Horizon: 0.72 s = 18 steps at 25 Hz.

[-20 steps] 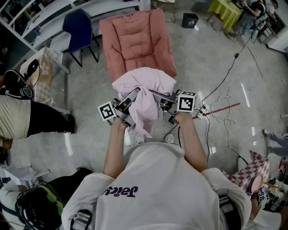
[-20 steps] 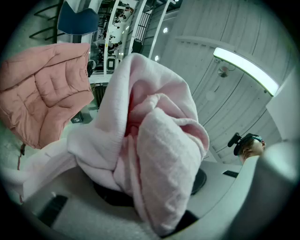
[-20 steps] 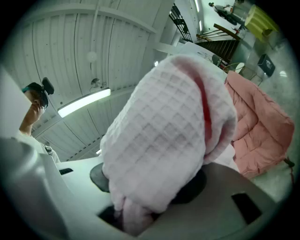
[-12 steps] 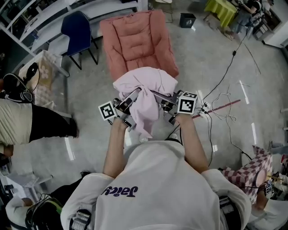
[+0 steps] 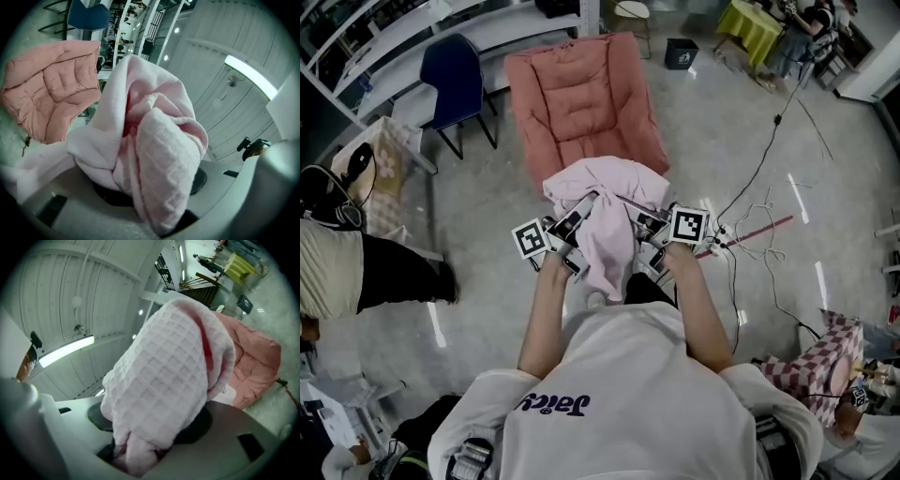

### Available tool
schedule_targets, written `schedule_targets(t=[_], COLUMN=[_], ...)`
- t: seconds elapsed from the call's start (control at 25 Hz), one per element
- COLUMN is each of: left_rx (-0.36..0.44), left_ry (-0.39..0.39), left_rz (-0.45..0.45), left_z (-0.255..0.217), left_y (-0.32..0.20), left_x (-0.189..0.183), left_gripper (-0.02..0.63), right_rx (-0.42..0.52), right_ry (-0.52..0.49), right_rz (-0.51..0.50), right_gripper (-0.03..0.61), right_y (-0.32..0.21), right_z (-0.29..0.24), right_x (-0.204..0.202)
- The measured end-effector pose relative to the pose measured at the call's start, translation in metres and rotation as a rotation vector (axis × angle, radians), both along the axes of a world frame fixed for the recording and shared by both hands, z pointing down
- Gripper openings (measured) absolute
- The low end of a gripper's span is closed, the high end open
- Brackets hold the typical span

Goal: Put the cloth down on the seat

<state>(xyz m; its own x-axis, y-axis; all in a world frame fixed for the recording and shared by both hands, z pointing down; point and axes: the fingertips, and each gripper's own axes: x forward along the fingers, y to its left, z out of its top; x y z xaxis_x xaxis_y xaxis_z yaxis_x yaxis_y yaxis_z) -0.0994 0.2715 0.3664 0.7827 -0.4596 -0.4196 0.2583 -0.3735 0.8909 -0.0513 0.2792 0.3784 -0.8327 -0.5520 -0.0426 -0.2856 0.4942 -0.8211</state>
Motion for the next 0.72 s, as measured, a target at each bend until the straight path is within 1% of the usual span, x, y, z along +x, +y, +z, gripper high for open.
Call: schedule_targets(t=[0.16,0.28,0.4,0.52,0.72], left_rx=[-0.046,-0.095,-0.099,-0.092,-0.081], left_ry=[-0.019,-0.033,-0.024,-0.022,-0.044], left_rz=[-0.034,-0.072,-0.114,-0.153,-0.222], left_z=[0.014,0.020,0.024,0.027,0.031], left_y=[-0.037,-0.069,-0.103,-0.141,-0.187], left_x=[-0.009,0.004,0.025,0.044,0.067], left_gripper=[0.204,0.210,0.210,0.210,0.210], right_rx=[-0.086,-0.127,-0.131,-0.116,-0.095], right_ry=[0.005,0.064,0.089,0.109,0.152], right_rz=[0.011,-0.011,-0.051,-0.079,-0.133], right_gripper=[0.265,0.265,0.265,0.267,0.270], right_y=[-0.037,-0.069,-0.105,-0.145,-0.194], right_z=[0.018,0.026,0.031,0.032,0.037], right_x=[-0.006,0.005,0.026,0.046,0.070])
